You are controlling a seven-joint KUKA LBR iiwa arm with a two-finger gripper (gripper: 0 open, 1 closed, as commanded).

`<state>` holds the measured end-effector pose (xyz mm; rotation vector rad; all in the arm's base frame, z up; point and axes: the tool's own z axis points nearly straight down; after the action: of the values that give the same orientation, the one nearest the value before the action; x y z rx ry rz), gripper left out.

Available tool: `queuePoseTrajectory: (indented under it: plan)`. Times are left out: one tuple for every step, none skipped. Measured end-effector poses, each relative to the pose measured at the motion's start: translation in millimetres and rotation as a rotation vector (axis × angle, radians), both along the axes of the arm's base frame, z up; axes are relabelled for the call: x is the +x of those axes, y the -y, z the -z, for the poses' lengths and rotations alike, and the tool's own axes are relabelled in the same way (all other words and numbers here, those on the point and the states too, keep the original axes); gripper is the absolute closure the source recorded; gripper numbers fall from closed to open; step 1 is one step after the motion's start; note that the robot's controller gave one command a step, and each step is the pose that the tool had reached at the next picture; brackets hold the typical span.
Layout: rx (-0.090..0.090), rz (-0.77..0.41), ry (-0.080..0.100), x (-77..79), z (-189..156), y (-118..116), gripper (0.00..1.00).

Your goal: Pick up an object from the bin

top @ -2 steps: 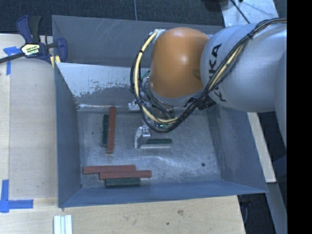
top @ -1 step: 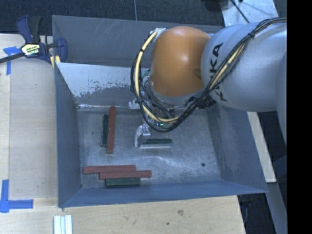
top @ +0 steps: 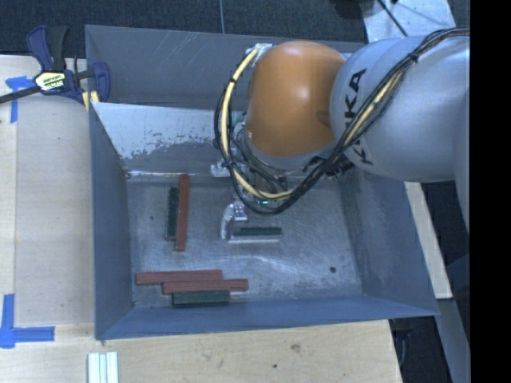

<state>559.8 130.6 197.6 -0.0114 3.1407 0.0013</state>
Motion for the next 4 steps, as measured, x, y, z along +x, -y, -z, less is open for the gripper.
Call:
queuePoseTrajectory:
  plan:
    - [-0.001,-0.271,0.002,8.7,10.0,2.1,0.00]
    - [-0.001,-0.381,0.008,-4.5,69.1,31.5,0.00]
    - [0.002,-0.287,0.031,2.0,118.3,77.7,1.00]
    - [0.003,-0.286,0.031,2.0,118.3,77.7,1.00]
